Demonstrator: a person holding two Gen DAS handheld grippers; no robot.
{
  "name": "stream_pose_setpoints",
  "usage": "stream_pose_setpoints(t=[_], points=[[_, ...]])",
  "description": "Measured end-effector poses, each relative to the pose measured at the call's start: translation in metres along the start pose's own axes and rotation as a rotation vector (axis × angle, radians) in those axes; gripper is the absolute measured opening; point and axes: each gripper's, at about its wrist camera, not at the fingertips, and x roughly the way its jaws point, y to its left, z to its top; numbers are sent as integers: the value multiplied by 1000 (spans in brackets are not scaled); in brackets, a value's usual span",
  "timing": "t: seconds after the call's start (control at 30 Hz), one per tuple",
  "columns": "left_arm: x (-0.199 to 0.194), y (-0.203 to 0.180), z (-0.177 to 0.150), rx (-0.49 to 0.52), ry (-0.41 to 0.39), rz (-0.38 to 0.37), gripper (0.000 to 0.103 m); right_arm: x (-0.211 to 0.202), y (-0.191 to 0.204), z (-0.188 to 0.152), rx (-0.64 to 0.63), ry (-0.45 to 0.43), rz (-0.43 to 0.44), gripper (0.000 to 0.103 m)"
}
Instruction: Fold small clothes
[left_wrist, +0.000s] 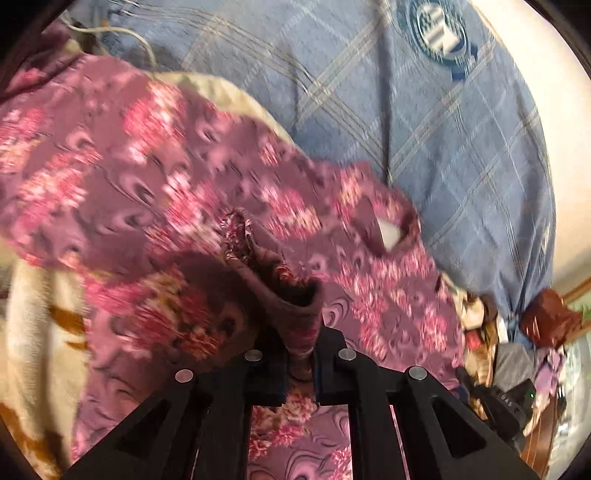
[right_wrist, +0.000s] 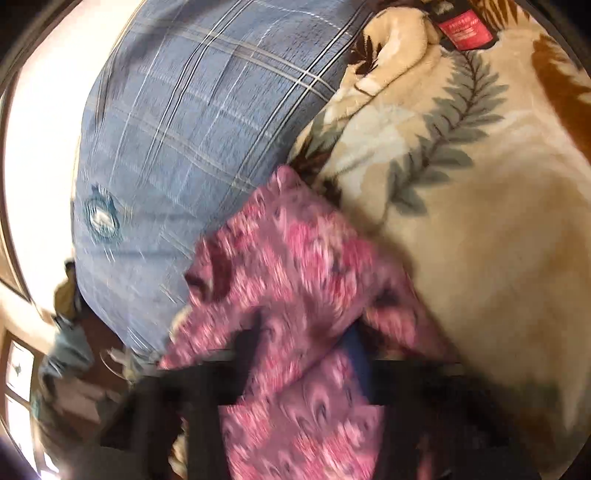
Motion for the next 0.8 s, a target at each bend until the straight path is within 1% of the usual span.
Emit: stream_pose_setpoints(t=[0.03, 0.07, 0.1, 0.13, 0.17, 0.2, 0.23, 0.27, 0.3, 0.33, 0.37, 0.4, 0.43, 0.47, 0.5, 0.53, 0.6, 0.63, 0.67, 0.73, 0.8], points=[[-7, 0, 0, 9, -16, -1, 8, -2, 4, 2, 5, -12, 40, 6], [-17, 0, -8, 19, -36, 7, 8, -7, 16, 2, -22, -28, 85, 6], [-29, 1, -11, 36, -64, 30, 8, -11, 27, 0, -64, -26, 101, 6], [-37, 3, -17, 50, -85, 56, 8, -15, 34, -4, -104, -10, 112, 7], [-42, 3, -18, 62, -101, 91, 8, -15, 38, -12, -131, 28, 120, 7], [-46, 5, -23, 71, -106, 136, 8, -12, 37, -21, -142, 73, 115, 8], [-48, 7, -25, 66, -99, 146, 8, -6, 33, -31, -150, 131, 95, 8], [-46, 10, -28, 52, -82, 148, 8, 3, 27, -42, -153, 196, 60, 8], [-43, 14, -31, 31, -59, 145, 8, 9, 21, -50, -162, 244, 21, 9], [-43, 17, -33, 21, -45, 141, 8, 11, 18, -55, -176, 260, -14, 9], [-41, 16, -31, 17, -37, 143, 8, 8, 18, -60, -191, 270, -27, 10], [-42, 16, -31, 19, -36, 145, 9, 2, 20, -61, -201, 272, -30, 13], [-42, 16, -30, 23, -38, 142, 9, -5, 24, -60, -215, 268, -36, 19], [-41, 15, -28, 24, -41, 141, 9, -15, 31, -56, -241, 248, -25, 23], [-40, 14, -28, 21, -45, 133, 9, -25, 40, -51, -268, 216, -10, 31], [-40, 13, -27, 19, -48, 124, 10, -37, 53, -41, -315, 159, -2, 43], [-35, 12, -21, 14, -46, 109, 22, -44, 71, -22, -370, 80, 2, 58], [-34, 12, -20, 5, -45, 103, 30, -44, 77, -11, -385, 41, -7, 59], [-32, 14, -19, -6, -48, 95, 33, -38, 83, 0, -394, 21, -17, 59], [-26, 16, -18, -7, -52, 89, 34, -7, 88, 22, -386, 39, -56, 59], [-23, 11, -18, 12, -69, 99, 34, 25, 86, 36, -372, 81, -79, 59]])
